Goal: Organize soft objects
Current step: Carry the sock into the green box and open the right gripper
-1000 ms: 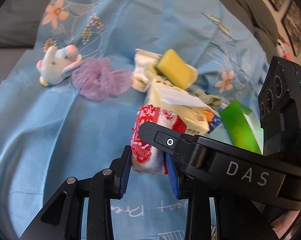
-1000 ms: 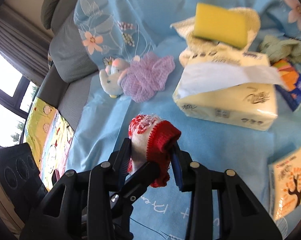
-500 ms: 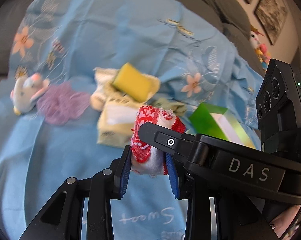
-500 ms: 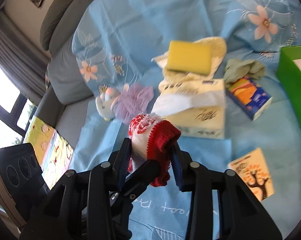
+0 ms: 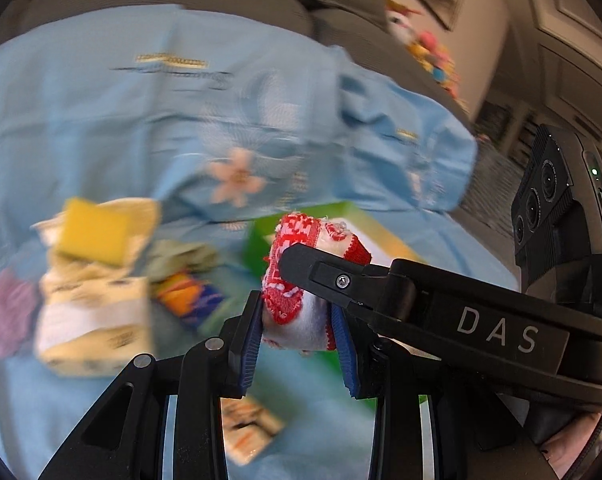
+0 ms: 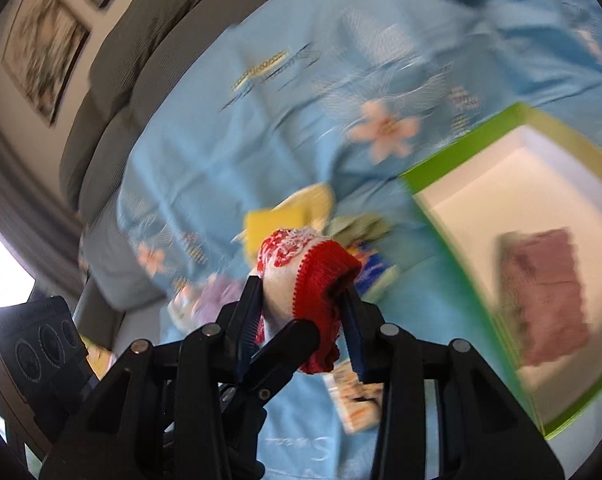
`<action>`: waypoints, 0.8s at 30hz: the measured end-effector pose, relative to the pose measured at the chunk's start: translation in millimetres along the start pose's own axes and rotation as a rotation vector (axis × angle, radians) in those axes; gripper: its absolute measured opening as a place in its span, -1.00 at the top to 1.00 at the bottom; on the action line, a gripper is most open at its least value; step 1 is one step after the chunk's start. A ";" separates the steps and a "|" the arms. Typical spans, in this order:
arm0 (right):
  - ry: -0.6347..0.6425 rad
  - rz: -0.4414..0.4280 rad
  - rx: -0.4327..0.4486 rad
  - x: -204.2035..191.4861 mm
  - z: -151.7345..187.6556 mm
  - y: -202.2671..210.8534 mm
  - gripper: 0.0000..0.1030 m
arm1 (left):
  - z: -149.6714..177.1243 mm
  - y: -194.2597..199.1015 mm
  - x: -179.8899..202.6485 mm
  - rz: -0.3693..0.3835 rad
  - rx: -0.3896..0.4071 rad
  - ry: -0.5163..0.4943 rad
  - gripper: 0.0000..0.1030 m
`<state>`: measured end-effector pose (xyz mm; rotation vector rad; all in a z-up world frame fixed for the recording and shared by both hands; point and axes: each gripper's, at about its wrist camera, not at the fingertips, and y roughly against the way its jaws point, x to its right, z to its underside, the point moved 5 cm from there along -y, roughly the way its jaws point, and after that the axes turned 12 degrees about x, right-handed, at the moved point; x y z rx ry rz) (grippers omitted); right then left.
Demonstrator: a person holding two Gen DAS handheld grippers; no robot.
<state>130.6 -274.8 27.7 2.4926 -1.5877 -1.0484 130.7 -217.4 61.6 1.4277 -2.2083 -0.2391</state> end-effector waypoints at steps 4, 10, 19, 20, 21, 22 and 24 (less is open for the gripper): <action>-0.057 0.089 0.074 37.2 -16.8 21.7 0.26 | 1.1 -25.5 32.9 0.079 -0.034 -0.045 0.33; -0.126 0.194 0.151 83.1 -29.6 51.3 0.25 | 8.0 -55.9 73.5 0.187 -0.090 -0.093 0.33; -0.205 0.337 0.189 132.0 -31.5 72.4 0.25 | 29.4 -92.8 108.6 0.279 -0.196 -0.116 0.33; -0.213 0.349 0.186 136.3 -31.1 73.0 0.25 | 32.4 -95.8 110.8 0.287 -0.208 -0.112 0.33; -0.221 0.369 0.182 141.5 -30.3 73.8 0.25 | 34.3 -97.3 111.5 0.293 -0.216 -0.109 0.33; -0.223 0.382 0.178 144.3 -30.8 72.4 0.25 | 36.0 -100.6 113.0 0.300 -0.225 -0.106 0.33; -0.229 0.409 0.175 151.0 -30.3 73.8 0.25 | 39.4 -106.0 115.5 0.310 -0.241 -0.102 0.33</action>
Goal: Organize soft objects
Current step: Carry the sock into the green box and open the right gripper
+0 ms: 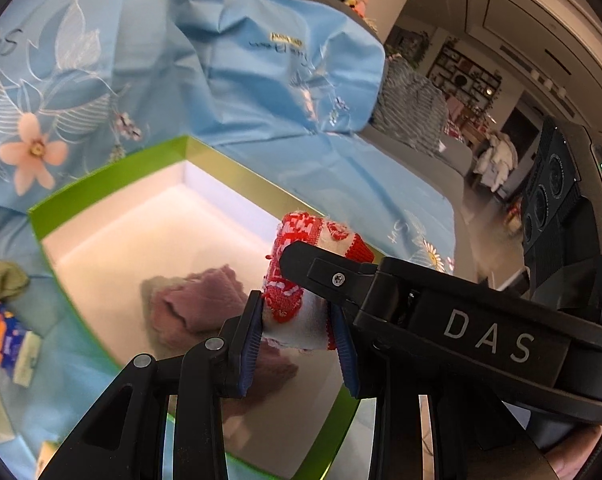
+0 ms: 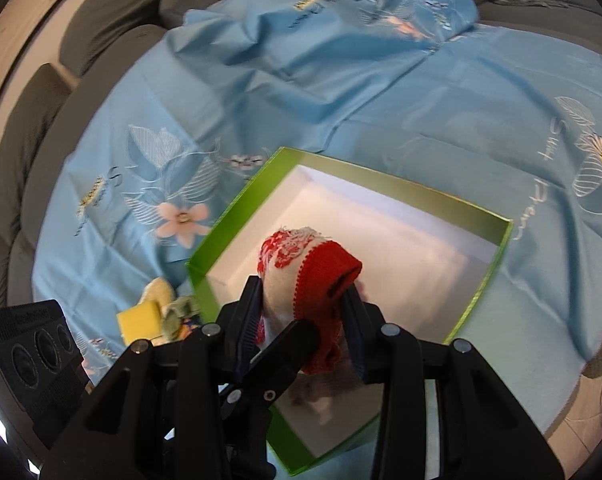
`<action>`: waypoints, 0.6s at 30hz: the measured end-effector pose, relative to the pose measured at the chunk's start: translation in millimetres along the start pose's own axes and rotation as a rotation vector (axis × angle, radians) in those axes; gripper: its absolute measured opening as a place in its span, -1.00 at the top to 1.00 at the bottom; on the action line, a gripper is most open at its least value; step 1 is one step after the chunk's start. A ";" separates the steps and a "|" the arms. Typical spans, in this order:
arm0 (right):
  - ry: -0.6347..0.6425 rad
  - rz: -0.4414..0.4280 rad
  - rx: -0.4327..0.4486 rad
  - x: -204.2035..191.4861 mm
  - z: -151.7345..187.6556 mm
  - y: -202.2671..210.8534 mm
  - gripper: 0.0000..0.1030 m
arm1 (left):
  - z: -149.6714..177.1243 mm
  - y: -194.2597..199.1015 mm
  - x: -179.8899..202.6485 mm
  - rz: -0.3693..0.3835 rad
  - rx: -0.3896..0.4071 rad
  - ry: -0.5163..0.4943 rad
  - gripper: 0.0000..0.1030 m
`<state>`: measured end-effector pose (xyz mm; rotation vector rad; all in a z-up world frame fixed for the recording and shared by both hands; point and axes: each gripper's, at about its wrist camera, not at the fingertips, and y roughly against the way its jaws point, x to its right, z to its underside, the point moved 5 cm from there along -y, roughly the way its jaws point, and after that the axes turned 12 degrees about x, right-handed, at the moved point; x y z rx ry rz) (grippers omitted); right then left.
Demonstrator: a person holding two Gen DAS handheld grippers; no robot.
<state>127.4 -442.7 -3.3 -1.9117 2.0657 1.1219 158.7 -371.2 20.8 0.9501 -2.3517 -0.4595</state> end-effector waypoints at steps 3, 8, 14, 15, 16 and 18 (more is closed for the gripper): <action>-0.007 0.036 -0.002 8.8 -0.9 -3.3 0.24 | 3.5 -9.3 1.6 0.013 -0.024 0.004 0.33; -0.016 0.091 -0.016 21.9 -0.4 -9.1 0.24 | 9.6 -21.0 3.1 0.025 -0.054 0.018 0.33; -0.014 0.142 -0.036 30.0 0.8 -13.4 0.23 | 18.1 -25.9 1.7 0.032 -0.086 0.048 0.33; -0.014 0.148 -0.045 31.2 1.4 -14.6 0.22 | 18.4 -26.9 0.2 0.033 -0.093 0.056 0.33; -0.013 0.152 -0.051 31.9 1.7 -15.5 0.22 | 19.3 -27.0 -1.7 0.034 -0.098 0.066 0.33; -0.005 0.160 -0.054 32.0 2.0 -15.7 0.22 | 19.8 -26.3 -2.9 0.036 -0.101 0.074 0.33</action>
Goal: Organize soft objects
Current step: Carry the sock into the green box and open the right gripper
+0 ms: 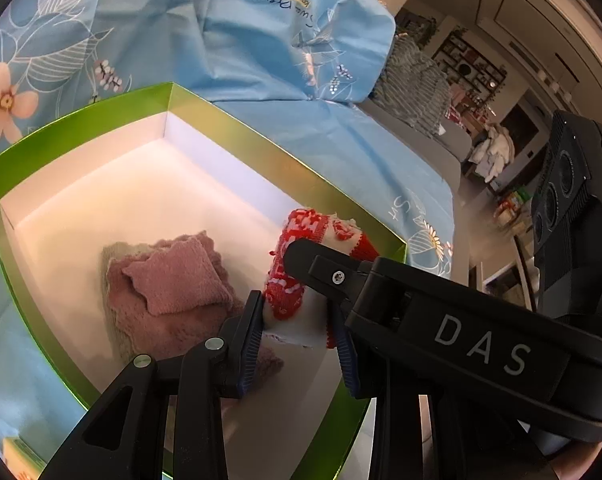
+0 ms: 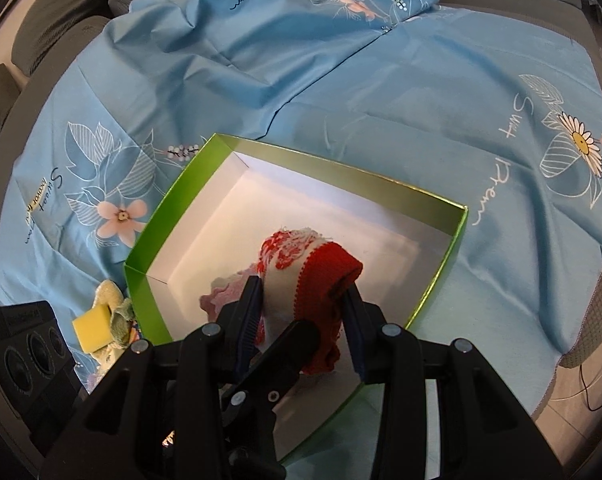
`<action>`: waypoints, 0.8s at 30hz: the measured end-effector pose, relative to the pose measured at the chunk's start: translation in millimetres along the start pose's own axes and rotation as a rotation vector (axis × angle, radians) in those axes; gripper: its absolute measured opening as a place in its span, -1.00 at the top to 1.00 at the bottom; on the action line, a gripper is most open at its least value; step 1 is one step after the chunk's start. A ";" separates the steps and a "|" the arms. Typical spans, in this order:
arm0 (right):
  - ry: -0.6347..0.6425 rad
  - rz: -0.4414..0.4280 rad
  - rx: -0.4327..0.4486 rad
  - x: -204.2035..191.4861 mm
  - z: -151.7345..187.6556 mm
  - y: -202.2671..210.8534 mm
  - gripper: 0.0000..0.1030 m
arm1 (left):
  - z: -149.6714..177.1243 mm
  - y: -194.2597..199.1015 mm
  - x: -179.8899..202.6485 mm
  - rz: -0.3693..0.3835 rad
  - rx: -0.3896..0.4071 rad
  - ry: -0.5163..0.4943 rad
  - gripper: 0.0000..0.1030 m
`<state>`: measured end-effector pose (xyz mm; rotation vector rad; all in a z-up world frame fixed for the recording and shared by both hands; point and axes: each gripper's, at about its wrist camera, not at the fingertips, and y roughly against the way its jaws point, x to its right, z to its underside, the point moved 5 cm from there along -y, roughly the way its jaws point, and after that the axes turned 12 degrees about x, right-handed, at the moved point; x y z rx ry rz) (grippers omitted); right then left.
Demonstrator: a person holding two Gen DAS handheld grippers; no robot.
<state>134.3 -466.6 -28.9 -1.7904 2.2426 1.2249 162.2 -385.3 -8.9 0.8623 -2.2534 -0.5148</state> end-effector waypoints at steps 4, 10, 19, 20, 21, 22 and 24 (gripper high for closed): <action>0.008 0.012 -0.003 -0.8 0.6 -0.2 0.22 | 1.8 -0.6 -1.3 -0.009 -0.011 0.010 0.33; 0.026 0.036 -0.007 -1.9 1.8 -0.7 0.21 | 6.2 -4.7 -3.0 -0.055 -0.043 0.003 0.32; -0.035 -0.067 -0.035 -3.3 1.7 3.9 -0.13 | 19.3 2.6 -1.8 -0.098 -0.071 -0.032 0.33; -0.032 -0.068 -0.035 -4.1 1.8 4.7 -0.14 | 21.2 4.1 -2.0 -0.103 -0.073 -0.035 0.32; -0.029 -0.066 -0.033 -5.3 2.4 5.7 -0.16 | 23.8 6.3 -2.2 -0.107 -0.075 -0.038 0.33; -0.027 -0.062 -0.029 -6.2 2.6 7.0 -0.20 | 25.9 8.8 -2.2 -0.106 -0.073 -0.040 0.33; -0.026 -0.060 -0.028 -6.6 2.9 9.3 -0.27 | 28.6 13.5 -2.2 -0.097 -0.068 -0.046 0.33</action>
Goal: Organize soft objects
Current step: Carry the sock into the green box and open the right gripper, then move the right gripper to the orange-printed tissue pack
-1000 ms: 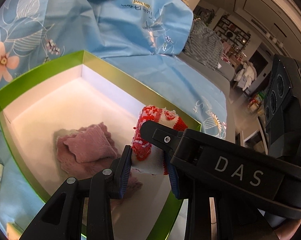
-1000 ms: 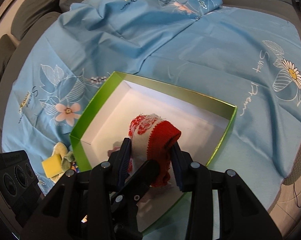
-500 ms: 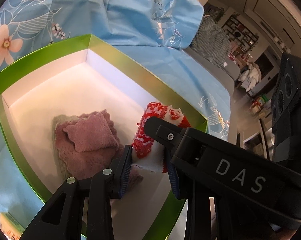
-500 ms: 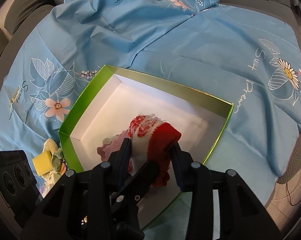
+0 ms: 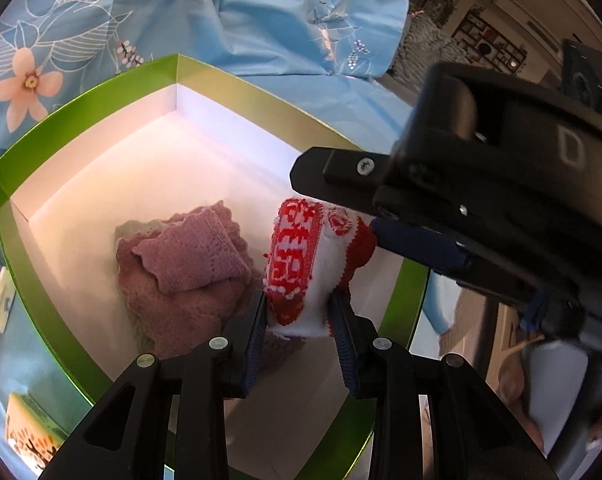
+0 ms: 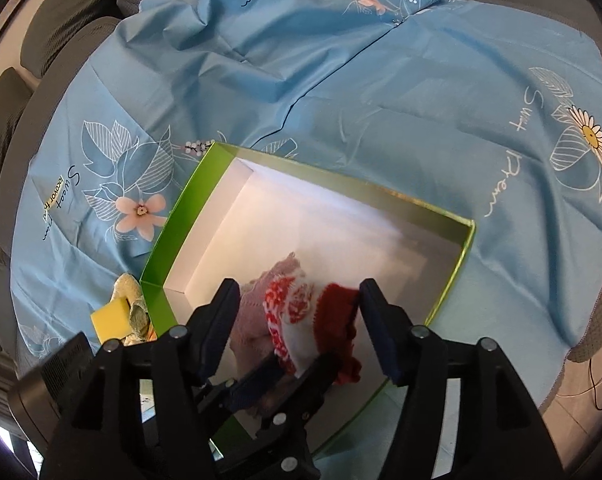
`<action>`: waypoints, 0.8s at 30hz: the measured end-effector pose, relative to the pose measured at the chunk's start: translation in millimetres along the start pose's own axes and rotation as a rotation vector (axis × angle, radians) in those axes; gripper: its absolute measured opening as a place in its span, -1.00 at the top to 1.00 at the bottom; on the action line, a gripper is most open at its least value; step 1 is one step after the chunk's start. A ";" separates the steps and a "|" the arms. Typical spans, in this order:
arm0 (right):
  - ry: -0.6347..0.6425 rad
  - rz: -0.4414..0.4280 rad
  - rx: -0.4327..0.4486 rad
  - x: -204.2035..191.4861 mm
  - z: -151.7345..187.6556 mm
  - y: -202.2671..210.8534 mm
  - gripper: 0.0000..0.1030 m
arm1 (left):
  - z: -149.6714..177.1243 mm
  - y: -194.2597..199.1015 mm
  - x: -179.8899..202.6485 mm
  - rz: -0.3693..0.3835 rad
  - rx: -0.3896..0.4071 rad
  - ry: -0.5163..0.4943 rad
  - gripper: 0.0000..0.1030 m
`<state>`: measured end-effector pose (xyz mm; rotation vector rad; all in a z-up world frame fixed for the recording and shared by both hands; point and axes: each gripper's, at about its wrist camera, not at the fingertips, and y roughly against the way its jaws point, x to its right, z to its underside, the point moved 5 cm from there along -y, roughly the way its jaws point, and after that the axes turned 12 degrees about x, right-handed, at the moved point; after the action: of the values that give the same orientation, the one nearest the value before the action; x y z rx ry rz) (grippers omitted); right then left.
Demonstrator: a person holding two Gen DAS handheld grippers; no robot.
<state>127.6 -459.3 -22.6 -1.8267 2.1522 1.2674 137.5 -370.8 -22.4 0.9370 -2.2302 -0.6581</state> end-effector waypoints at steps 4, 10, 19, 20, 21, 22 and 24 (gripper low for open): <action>0.024 0.024 -0.002 1.7 1.3 1.0 -0.34 | 5.6 7.8 -2.3 0.002 -0.007 -0.002 0.33; 0.025 0.065 0.005 11.9 0.9 7.2 -0.39 | 4.3 26.6 -4.1 -0.003 0.026 0.014 0.33; 0.030 -0.071 0.045 -9.1 0.7 25.2 -0.50 | 0.8 105.1 -35.5 -0.120 0.174 0.103 -0.24; 0.042 -0.100 0.048 -16.2 1.9 27.5 -0.50 | 2.2 114.7 -46.2 -0.150 0.191 0.131 -0.26; 0.056 -0.133 0.048 -24.8 3.6 29.4 -0.51 | 5.2 124.7 -58.9 -0.187 0.209 0.159 -0.26; 0.073 -0.174 0.044 -35.1 6.9 31.6 -0.53 | 5.6 130.4 -66.6 -0.213 0.218 0.176 -0.27; 0.098 -0.242 0.028 -53.0 14.3 33.8 -0.57 | 19.0 150.0 -95.5 -0.295 0.244 0.249 -0.27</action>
<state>108.7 -409.4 13.6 -2.1003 1.9071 1.1120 110.2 -201.3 27.6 1.4076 -1.9968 -0.3725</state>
